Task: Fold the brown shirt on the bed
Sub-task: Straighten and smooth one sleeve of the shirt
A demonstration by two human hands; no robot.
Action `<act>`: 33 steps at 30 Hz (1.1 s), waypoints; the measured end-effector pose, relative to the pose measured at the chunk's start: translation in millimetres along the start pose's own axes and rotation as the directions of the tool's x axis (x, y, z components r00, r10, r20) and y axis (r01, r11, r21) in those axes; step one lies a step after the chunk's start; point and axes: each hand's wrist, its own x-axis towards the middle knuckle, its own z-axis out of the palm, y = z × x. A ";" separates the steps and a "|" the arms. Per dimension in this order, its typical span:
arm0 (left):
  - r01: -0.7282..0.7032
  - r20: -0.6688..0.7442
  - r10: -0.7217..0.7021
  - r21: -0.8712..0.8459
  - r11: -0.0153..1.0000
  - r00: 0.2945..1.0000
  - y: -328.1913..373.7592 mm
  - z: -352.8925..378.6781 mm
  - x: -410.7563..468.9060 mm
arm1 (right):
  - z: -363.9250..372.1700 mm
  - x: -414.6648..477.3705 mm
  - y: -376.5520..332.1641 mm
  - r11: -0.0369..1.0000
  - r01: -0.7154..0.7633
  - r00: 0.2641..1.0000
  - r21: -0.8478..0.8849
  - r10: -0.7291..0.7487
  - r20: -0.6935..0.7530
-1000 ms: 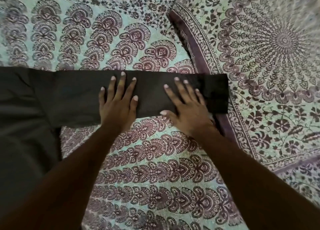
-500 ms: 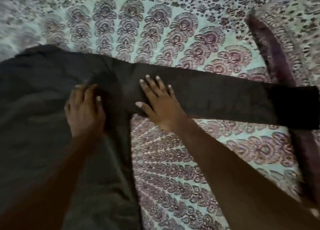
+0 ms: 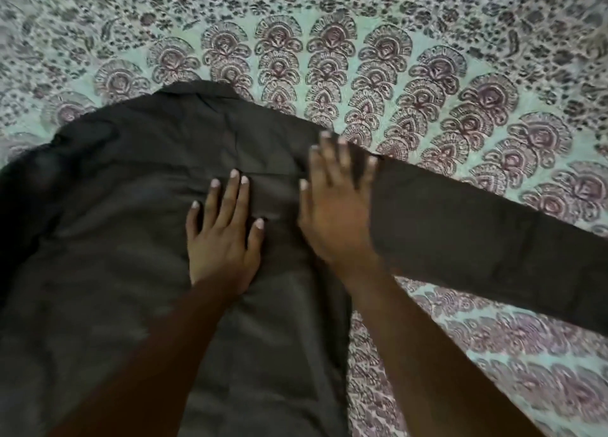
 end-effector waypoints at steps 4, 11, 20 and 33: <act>-0.007 0.023 0.007 0.016 1.000 1.000 -2.8 1.9 1.8 | 38.1 33.6 -45.5 0.986 0.161 0.975 0.036 -0.165 0.147; -0.011 0.041 0.010 0.015 1.000 0.999 -1.5 -1.0 4.0 | 7.4 4.1 74.0 0.973 -0.182 0.964 -0.141 0.204 0.170; 0.021 0.032 -0.022 0.028 0.999 0.999 0.1 2.8 5.1 | 14.9 17.6 -3.9 0.997 -0.053 0.995 0.052 0.048 0.090; 0.016 0.007 -0.016 -0.018 1.000 1.000 0.8 1.5 3.2 | -14.0 -54.2 118.5 0.851 -0.491 0.857 -0.184 0.510 0.073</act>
